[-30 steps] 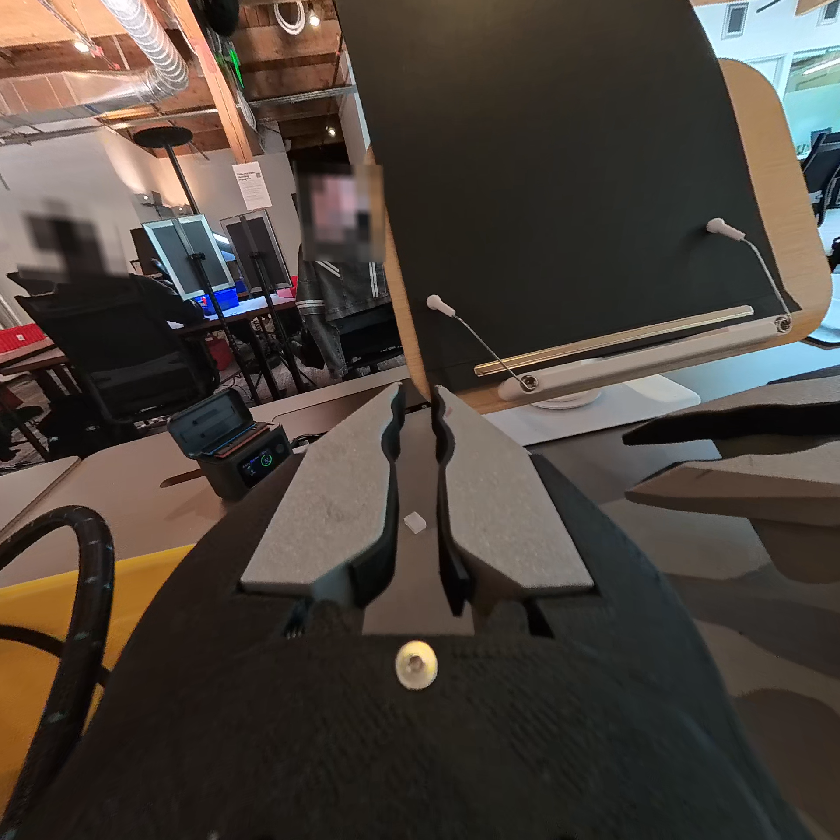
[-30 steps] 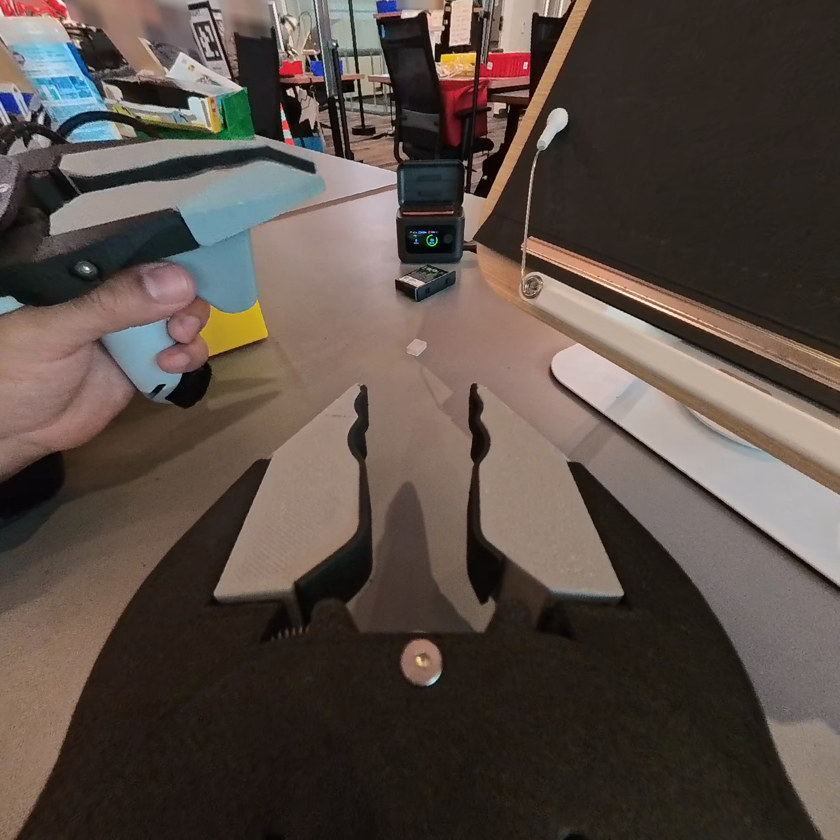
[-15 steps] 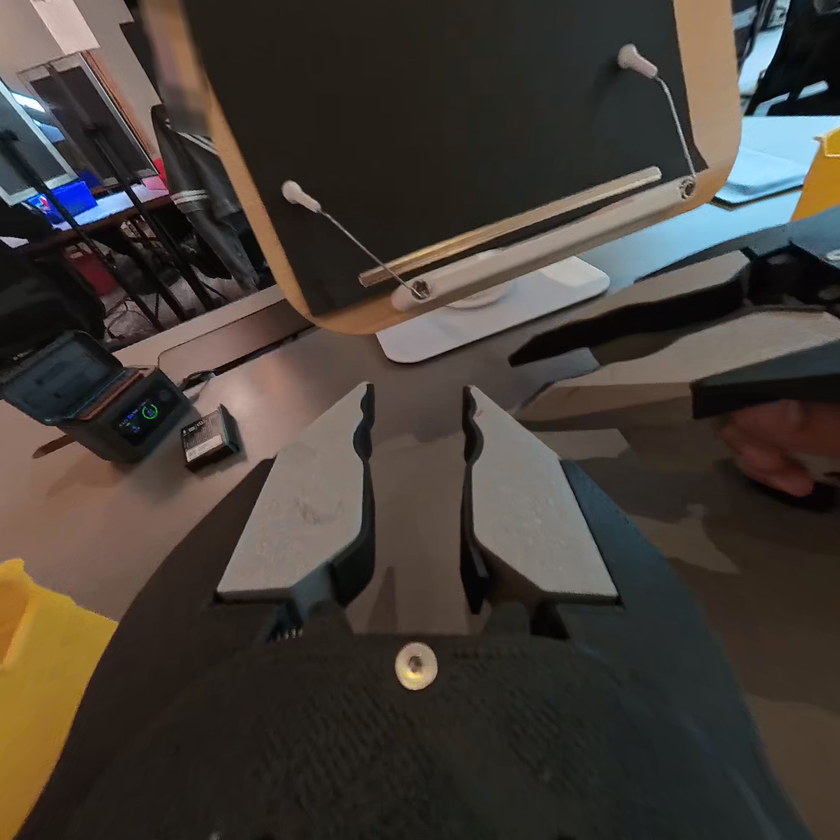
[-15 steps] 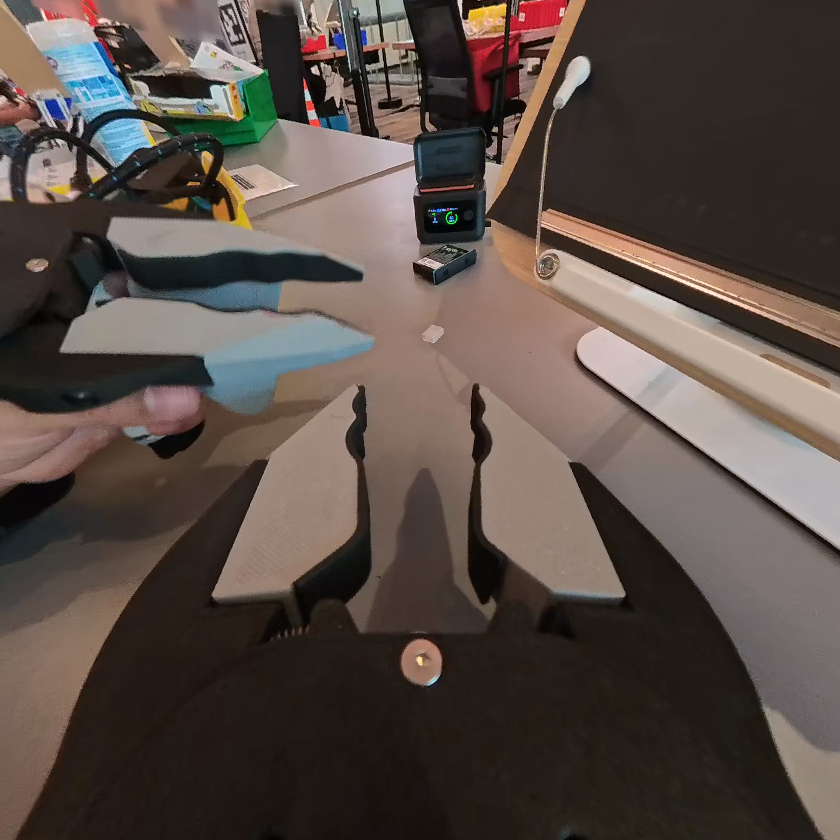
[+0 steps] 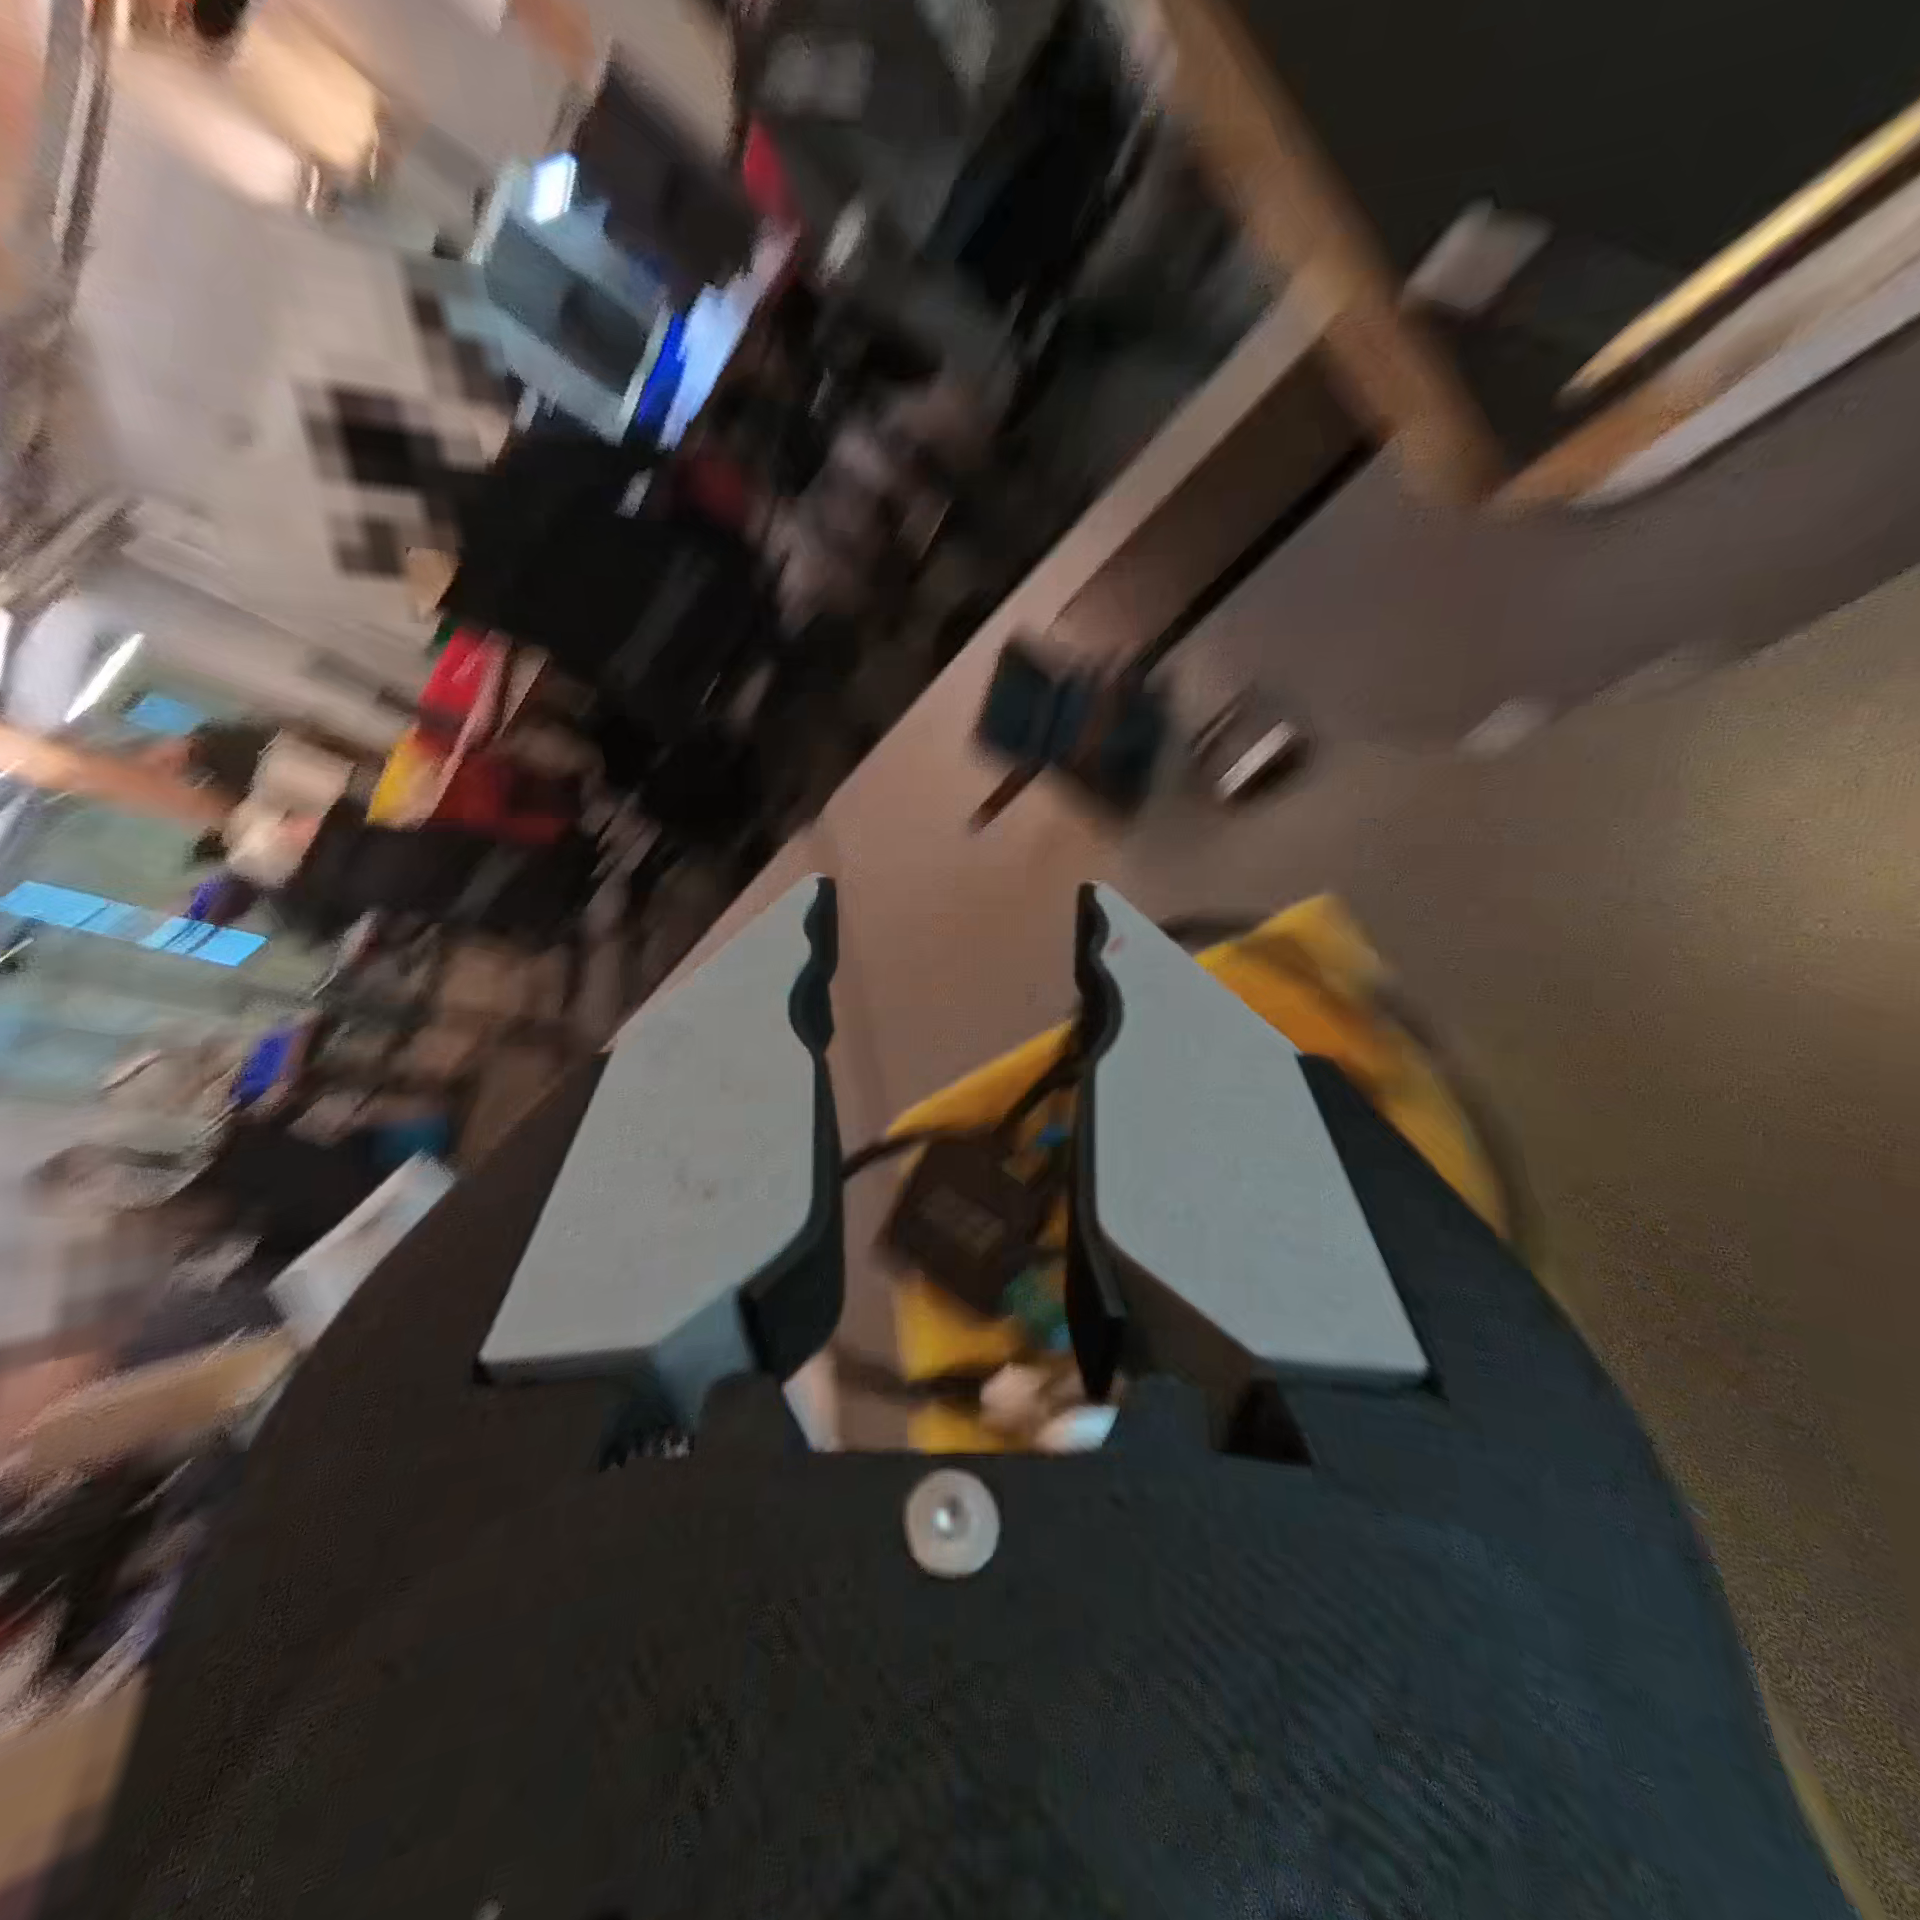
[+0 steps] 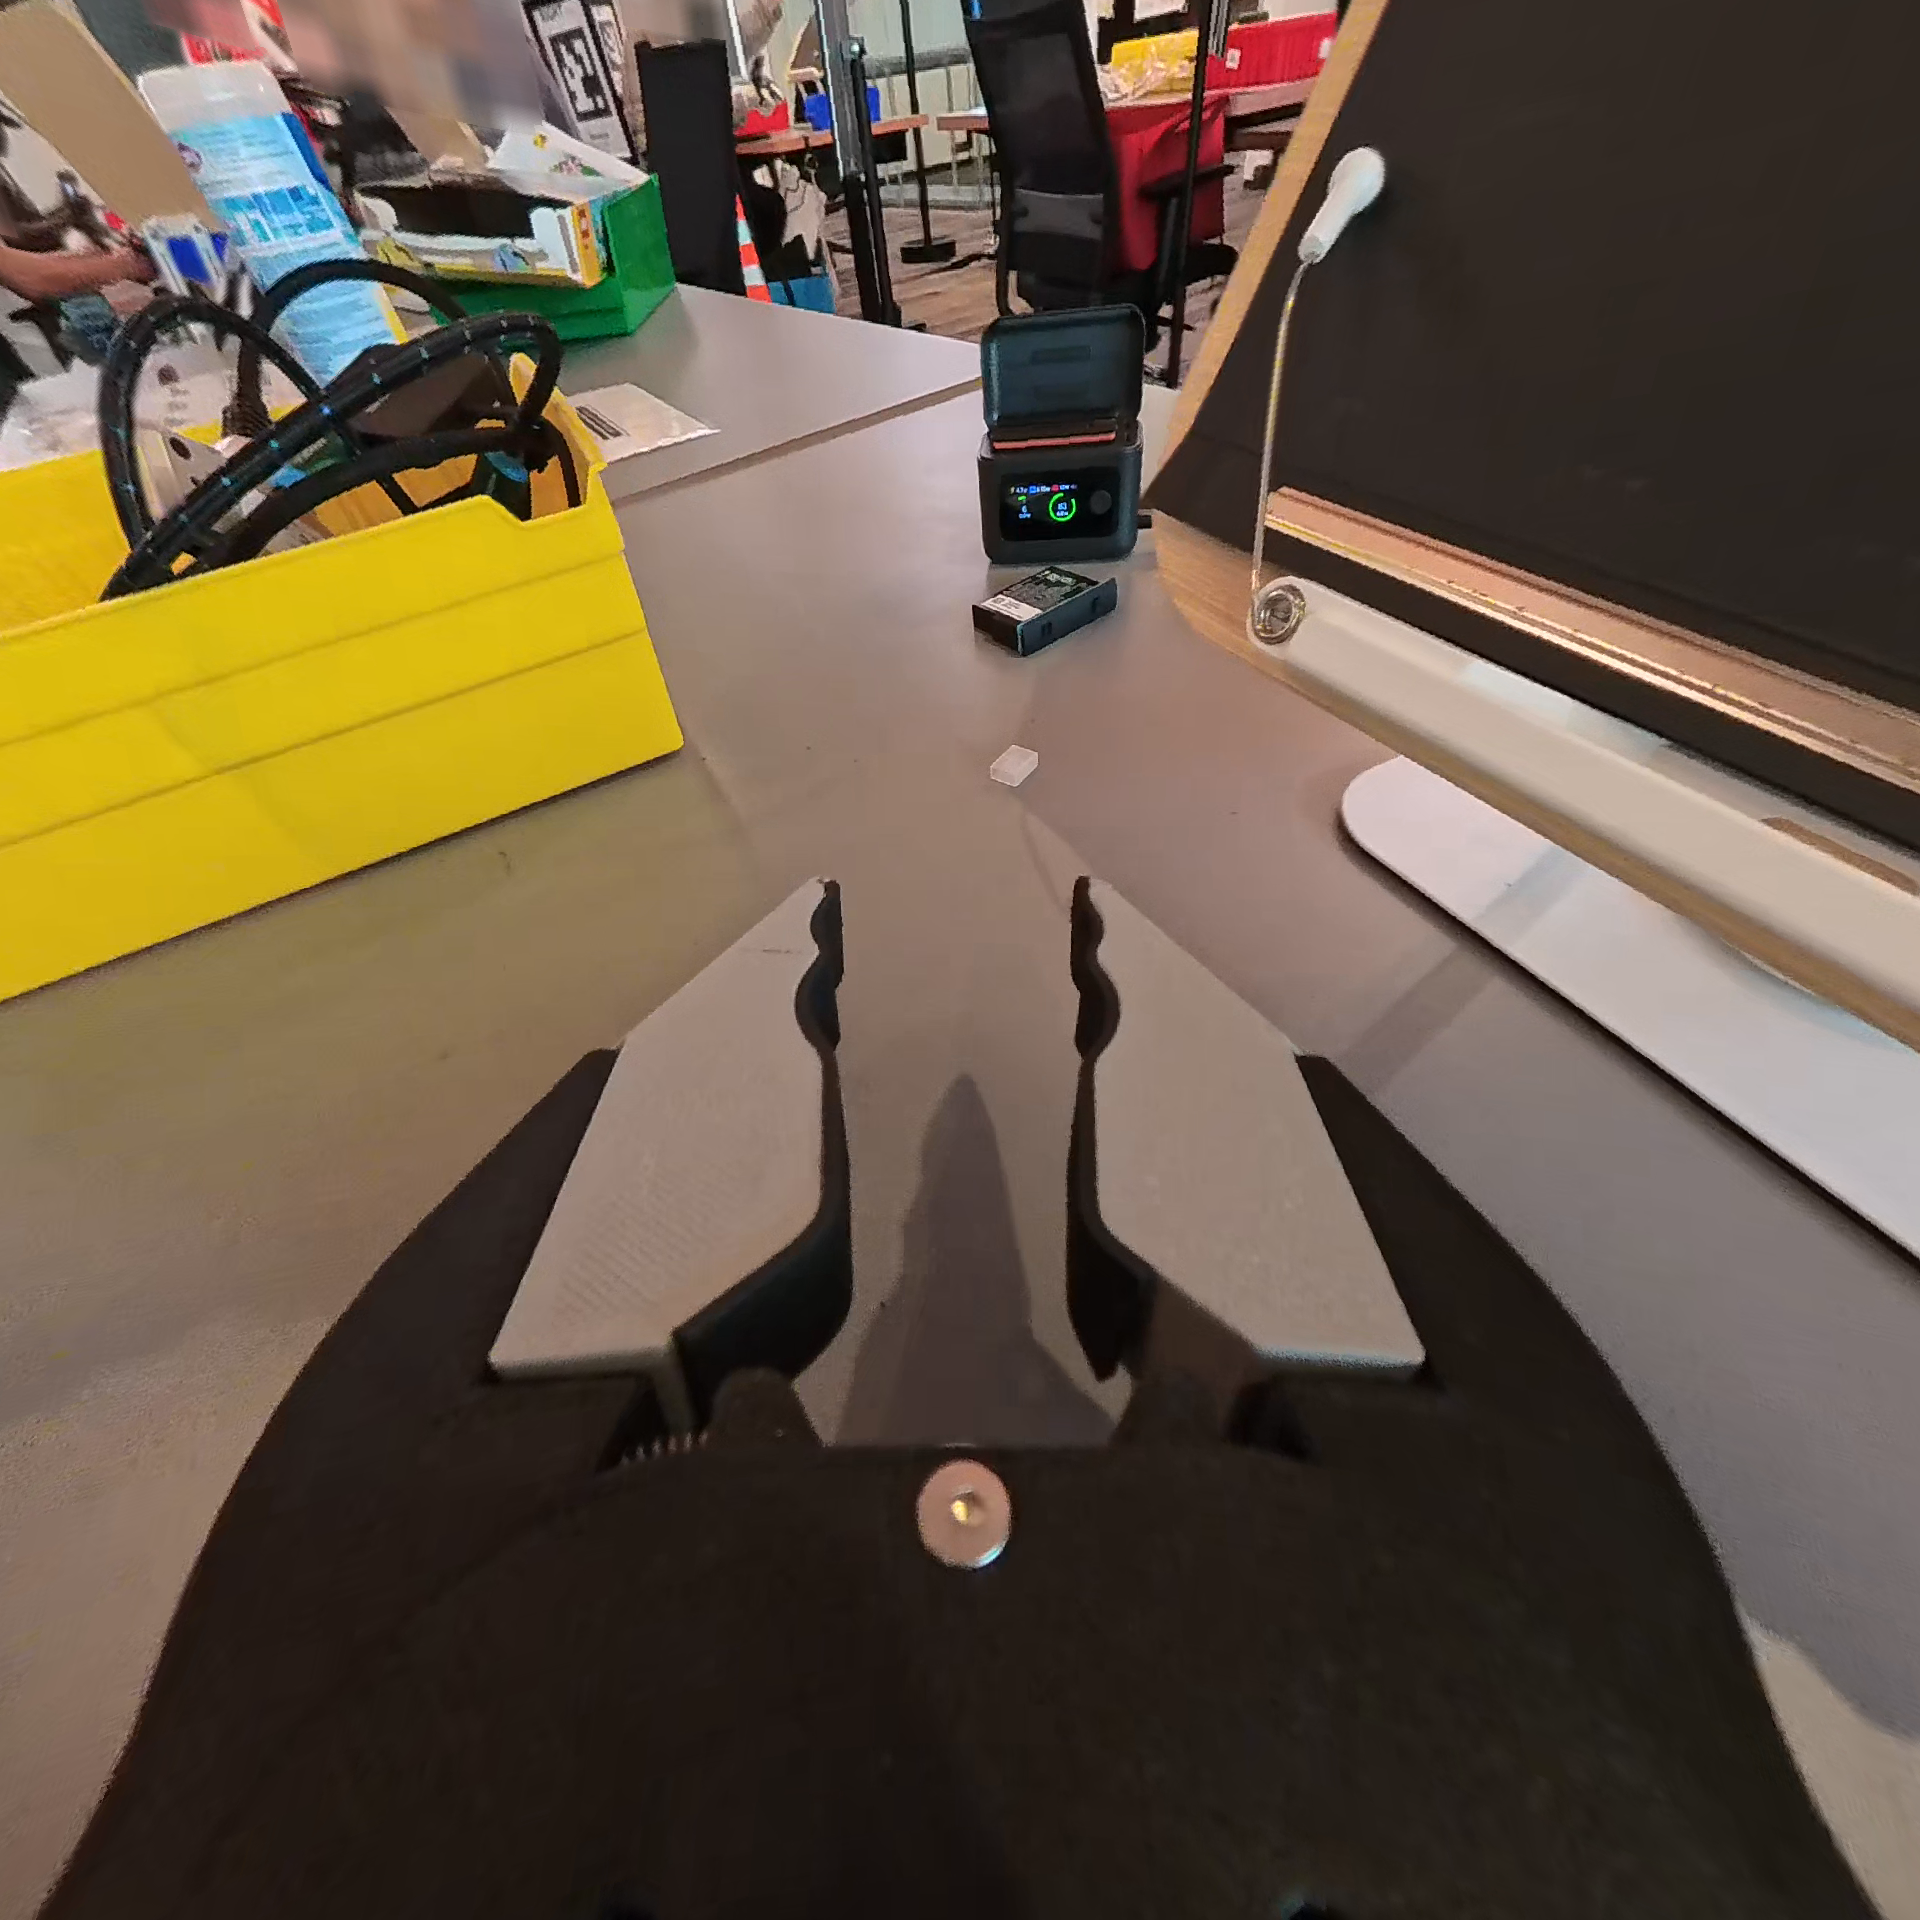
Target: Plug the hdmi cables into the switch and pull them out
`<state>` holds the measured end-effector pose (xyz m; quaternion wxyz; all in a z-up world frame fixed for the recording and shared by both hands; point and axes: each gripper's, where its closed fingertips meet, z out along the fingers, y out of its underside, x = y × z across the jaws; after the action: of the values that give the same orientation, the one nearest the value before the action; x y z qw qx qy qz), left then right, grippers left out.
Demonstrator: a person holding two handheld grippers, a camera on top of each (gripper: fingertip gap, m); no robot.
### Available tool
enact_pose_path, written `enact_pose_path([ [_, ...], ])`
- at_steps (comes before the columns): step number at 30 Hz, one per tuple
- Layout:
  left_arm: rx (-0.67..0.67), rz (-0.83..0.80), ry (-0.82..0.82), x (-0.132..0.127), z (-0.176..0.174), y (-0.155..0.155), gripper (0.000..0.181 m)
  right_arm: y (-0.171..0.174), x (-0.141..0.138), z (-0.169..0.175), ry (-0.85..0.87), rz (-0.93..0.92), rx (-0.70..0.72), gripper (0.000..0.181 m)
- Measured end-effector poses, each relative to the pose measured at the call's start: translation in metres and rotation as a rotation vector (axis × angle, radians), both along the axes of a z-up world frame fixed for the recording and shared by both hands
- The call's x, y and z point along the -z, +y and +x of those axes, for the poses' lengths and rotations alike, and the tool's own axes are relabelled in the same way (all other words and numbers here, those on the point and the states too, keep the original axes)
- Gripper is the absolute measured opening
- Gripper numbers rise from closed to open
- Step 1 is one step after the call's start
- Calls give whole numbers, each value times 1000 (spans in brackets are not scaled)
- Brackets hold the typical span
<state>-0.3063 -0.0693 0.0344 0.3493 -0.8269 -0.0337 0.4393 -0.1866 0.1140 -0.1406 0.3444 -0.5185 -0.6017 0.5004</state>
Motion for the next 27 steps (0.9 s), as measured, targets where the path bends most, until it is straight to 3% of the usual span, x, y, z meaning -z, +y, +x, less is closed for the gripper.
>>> enact_pose_path([
  [3, -243, -221, -70, 38, -72, -67, 45, 1, 0, 0, -7, -21, -1, 41],
  [6, -320, -269, -236, 82, -95, -98, 46, 1, 0, 0, -7, -23, -3, 41],
  [11, -259, -359, -268, 116, -100, -97, 49, -1, 2, -1, -13, -6, -8, 40],
  [15, -205, -458, -296, 136, -100, -90, 0, -1, 3, -1, -21, -12, -13, 40],
  [18, -127, -381, -406, 138, -93, -74, 0, -1, 4, -2, -31, -22, -18, 40],
  [19, -93, -363, -451, 139, -88, -68, 15, -1, 5, -2, -35, -25, -19, 40],
  [22, -57, -437, -486, 146, -82, -70, 0, -2, 6, -3, -49, -31, -26, 40],
  [27, -58, -509, -401, 156, -87, -67, 0, -3, 8, -4, -60, -34, -33, 40],
])
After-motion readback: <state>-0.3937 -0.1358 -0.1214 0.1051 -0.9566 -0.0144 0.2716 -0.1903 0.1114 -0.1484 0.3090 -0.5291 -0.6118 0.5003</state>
